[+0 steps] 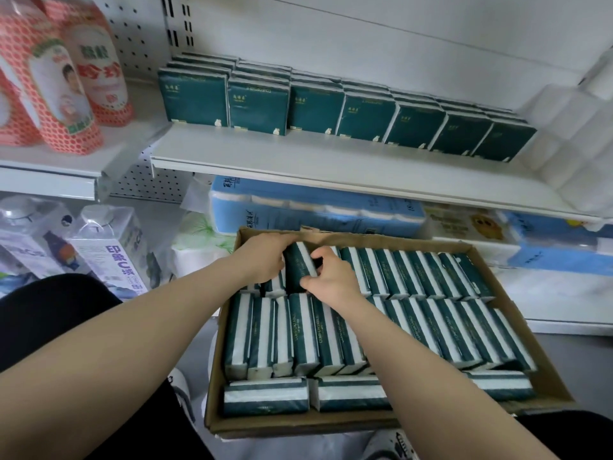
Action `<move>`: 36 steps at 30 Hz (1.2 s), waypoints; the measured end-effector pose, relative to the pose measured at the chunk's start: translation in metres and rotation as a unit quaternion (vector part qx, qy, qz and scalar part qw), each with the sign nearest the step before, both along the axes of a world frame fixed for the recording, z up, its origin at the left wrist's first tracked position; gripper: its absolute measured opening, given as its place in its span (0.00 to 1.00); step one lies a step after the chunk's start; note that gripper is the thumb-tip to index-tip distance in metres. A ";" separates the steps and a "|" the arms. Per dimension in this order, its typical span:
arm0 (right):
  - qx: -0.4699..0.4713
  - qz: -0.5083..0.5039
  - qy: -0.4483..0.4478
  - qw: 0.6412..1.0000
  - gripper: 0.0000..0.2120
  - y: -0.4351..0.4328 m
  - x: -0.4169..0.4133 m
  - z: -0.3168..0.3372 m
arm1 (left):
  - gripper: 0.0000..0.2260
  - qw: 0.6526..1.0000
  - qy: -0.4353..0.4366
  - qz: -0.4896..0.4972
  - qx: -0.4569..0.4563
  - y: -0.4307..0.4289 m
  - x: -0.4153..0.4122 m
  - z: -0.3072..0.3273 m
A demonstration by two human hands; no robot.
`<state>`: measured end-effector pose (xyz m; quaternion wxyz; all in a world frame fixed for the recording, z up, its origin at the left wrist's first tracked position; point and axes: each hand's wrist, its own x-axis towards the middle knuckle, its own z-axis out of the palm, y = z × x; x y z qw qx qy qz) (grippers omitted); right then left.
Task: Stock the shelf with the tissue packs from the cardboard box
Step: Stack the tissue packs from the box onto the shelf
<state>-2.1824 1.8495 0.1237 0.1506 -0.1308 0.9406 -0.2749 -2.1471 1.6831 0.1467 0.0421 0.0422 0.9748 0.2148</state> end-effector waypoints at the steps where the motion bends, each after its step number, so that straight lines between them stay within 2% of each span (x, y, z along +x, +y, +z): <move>1: -0.013 -0.009 0.002 1.000 0.25 0.002 -0.001 0.004 | 0.29 1.000 -0.002 0.004 0.012 0.000 0.000 0.001; 6: -0.143 -0.057 0.005 0.988 0.16 0.020 -0.012 0.028 | 0.30 0.995 -0.058 0.053 0.066 -0.003 -0.006 0.006; 10: -0.229 -0.063 -0.023 0.971 0.11 0.034 -0.017 0.052 | 0.28 0.987 -0.052 0.081 0.127 -0.003 -0.006 0.015; 13: -0.260 -0.056 -0.042 0.963 0.09 0.039 -0.018 0.067 | 0.23 0.977 -0.054 0.082 0.191 -0.007 -0.005 0.020; 17: -0.309 -0.057 -0.050 0.948 0.09 0.044 -0.022 0.082 | 0.11 0.952 -0.057 0.074 0.291 -0.009 0.001 0.033; 22: -0.386 -0.067 -0.026 0.920 0.18 0.046 -0.028 0.097 | 0.08 0.921 -0.010 0.110 0.373 -0.013 0.000 0.055; 24: -0.391 -0.065 -0.021 0.918 0.19 0.045 -0.031 0.100 | 0.08 0.915 0.025 0.126 0.384 -0.019 -0.005 0.063; 31: -0.382 -0.045 0.042 0.922 0.14 0.020 -0.060 0.110 | 0.10 0.881 0.123 0.170 0.424 -0.027 -0.035 0.091; 33: -0.364 -0.053 0.074 0.927 0.17 0.011 -0.076 0.114 | 0.12 0.884 0.140 0.174 0.410 -0.031 -0.049 0.096; 36: -0.347 -0.063 0.099 0.930 0.14 -0.001 -0.100 0.120 | 0.15 0.889 0.173 0.192 0.378 -0.033 -0.070 0.104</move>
